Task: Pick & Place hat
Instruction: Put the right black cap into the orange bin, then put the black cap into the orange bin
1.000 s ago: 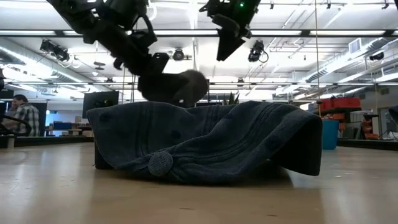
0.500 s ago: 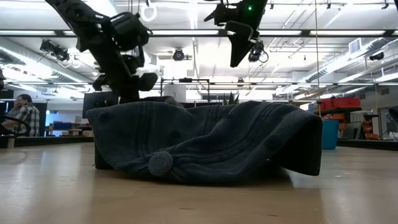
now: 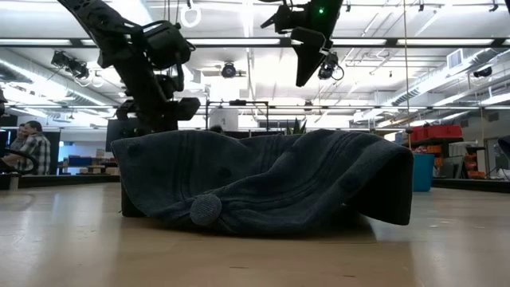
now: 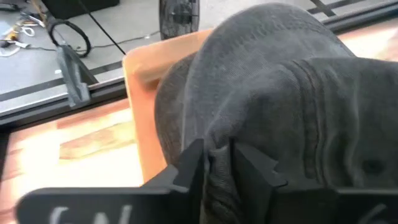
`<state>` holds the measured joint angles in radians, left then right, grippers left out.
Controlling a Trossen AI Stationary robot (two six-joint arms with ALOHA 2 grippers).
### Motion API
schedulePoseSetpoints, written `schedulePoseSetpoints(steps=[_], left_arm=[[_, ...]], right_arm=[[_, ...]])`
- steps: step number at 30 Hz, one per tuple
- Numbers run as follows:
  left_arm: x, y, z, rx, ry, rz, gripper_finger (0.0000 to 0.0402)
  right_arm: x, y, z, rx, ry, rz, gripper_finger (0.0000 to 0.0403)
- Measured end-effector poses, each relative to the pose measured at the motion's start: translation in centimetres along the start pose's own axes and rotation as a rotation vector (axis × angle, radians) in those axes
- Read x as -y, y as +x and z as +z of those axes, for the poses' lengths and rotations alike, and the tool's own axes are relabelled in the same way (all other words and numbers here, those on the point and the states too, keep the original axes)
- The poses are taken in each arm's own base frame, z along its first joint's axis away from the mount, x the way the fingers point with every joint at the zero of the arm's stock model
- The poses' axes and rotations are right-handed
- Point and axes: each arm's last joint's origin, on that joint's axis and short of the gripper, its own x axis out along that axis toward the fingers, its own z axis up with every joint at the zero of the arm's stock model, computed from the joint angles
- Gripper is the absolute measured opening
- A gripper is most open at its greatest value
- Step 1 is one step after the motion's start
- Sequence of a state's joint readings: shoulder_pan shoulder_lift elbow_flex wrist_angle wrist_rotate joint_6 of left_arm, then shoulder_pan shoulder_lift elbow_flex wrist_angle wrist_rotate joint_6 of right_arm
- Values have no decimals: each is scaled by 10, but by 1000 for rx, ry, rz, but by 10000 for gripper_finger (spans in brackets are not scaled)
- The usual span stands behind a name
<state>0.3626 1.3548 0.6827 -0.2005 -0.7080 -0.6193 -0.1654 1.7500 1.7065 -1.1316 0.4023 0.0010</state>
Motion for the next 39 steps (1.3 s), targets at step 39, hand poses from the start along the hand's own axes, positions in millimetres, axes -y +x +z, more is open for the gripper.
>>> schedulePoseSetpoints(steps=[39], left_arm=[[-34, -184, 48, -125, 430, -869, 145]], right_arm=[[17, -50, -46, 123, 106, 107, 155]])
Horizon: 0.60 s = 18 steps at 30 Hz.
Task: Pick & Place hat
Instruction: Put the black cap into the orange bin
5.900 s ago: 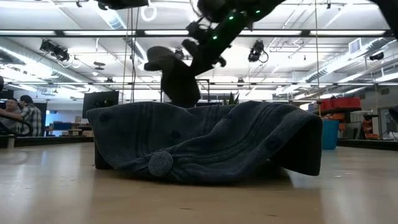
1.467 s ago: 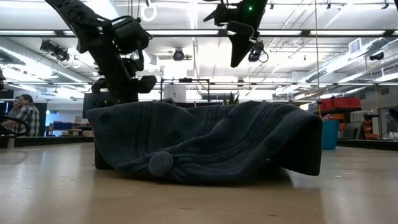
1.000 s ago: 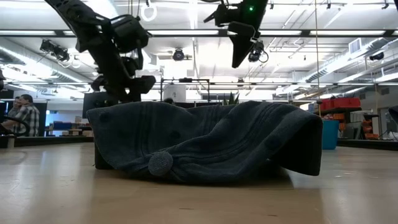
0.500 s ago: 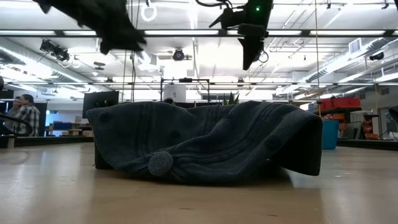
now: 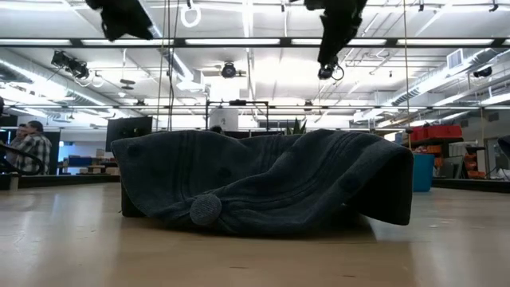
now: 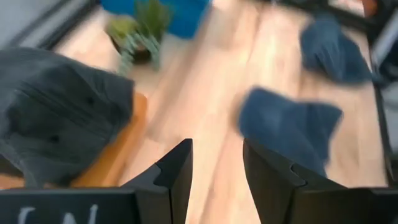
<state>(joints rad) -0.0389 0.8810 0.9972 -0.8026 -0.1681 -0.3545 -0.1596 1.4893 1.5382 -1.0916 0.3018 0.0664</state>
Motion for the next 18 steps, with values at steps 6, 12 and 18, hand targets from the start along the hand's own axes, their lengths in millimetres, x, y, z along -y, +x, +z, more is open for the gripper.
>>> schedulePoseSetpoints(steps=[6, 12, 18], left_arm=[[18, -3, -14, -266, -74, -77, 145], [50, 14, -53, -554, -254, 18, 145], [83, 43, -92, -721, -277, 48, 145]], right_arm=[[-8, 18, -37, 211, 33, 161, 155], [-18, 47, -57, 383, 20, 244, 155], [-22, 62, -66, 417, 30, 246, 155]])
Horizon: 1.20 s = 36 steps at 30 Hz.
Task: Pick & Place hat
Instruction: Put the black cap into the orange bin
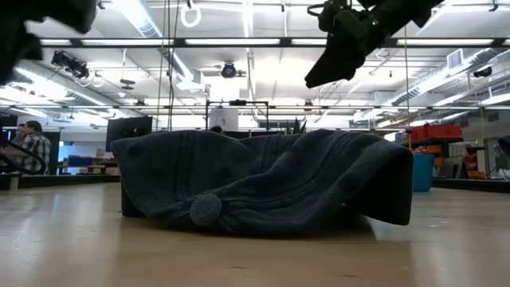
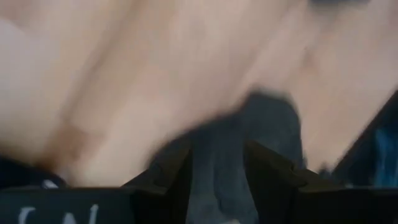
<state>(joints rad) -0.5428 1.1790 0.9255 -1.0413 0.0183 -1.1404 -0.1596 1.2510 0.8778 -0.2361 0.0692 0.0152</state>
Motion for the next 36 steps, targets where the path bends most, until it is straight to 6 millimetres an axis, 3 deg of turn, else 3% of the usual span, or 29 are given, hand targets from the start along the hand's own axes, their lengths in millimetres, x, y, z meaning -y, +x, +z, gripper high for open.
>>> schedulePoseSetpoints(steps=[4, 12, 24, 27, 32, 36], left_arm=[[9, 24, -6, -190, 15, -8, 144], [28, 51, -11, -187, 68, -76, 144], [18, 87, -30, -261, 106, -27, 140], [20, 89, -28, -240, 172, -59, 118], [21, 89, -27, -222, 333, -102, 18], [21, 77, -21, -212, 393, -113, 7]], right_arm=[[0, 1, -2, -2, 35, 0, 155], [0, 1, -1, 6, 56, 0, 155], [0, 1, -1, -1, 57, -1, 155], [0, 1, -1, 0, 57, 0, 155], [0, 1, -1, -1, 56, -1, 155], [0, 1, -1, -1, 50, -2, 155]])
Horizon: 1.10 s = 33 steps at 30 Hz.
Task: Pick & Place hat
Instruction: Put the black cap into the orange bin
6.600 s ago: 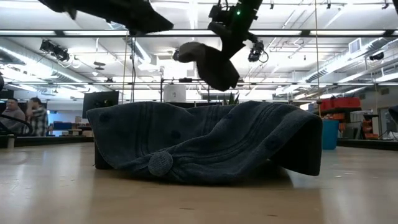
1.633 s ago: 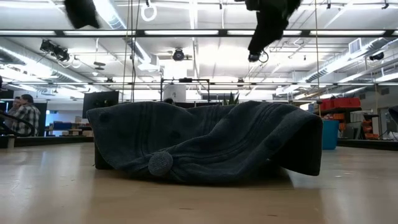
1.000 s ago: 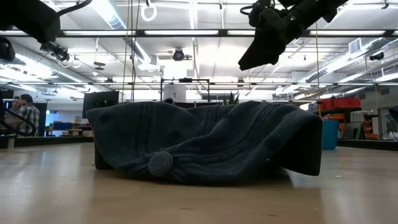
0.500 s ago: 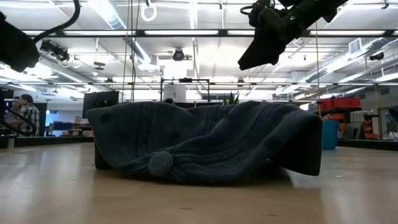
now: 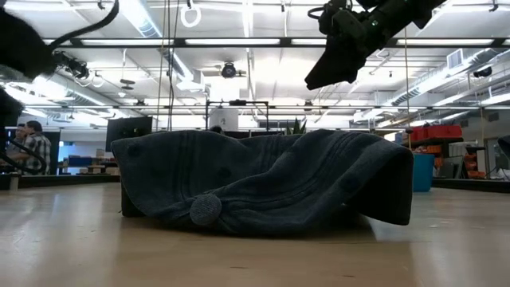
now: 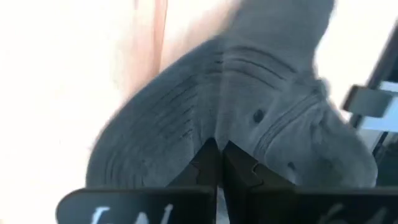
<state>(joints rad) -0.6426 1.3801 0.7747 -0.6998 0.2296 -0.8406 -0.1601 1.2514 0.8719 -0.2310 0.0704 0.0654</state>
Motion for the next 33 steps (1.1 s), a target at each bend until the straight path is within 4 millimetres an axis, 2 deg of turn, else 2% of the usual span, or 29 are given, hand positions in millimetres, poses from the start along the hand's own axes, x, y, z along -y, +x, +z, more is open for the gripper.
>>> schedulePoseSetpoints(steps=[4, 7, 9, 11, 13, 18, 20, 24, 28, 33], left_arm=[[8, -43, 10, 29, 110, 57, 5], [11, -83, 17, 73, 233, 216, 5], [12, -110, 21, 109, 393, 338, 5], [8, -130, 26, 116, 561, 457, 4], [0, -148, 32, 117, 653, 588, 5], [-41, -181, 59, 94, 698, 959, 5], [-61, -191, 73, 88, 714, 1027, 4], [-104, -207, 100, 170, 724, 1044, 5], [-146, -217, 116, 262, 751, 1072, 4], [-188, -205, 123, 206, 768, 953, 5]], right_arm=[[0, 0, 0, 0, -3, 0, 155], [0, 0, 0, 0, -11, -1, 155], [0, 0, 0, 0, -27, -1, 155], [0, 0, 0, 0, -49, -1, 155], [0, 0, 0, 0, -66, 0, 155], [0, 0, 0, 0, -74, 0, 155], [0, 0, 0, 0, -75, 0, 155], [0, 0, 0, -1, -75, 0, 155], [0, 0, 0, -1, -75, 0, 155], [0, 0, 0, -1, -77, 0, 155]])
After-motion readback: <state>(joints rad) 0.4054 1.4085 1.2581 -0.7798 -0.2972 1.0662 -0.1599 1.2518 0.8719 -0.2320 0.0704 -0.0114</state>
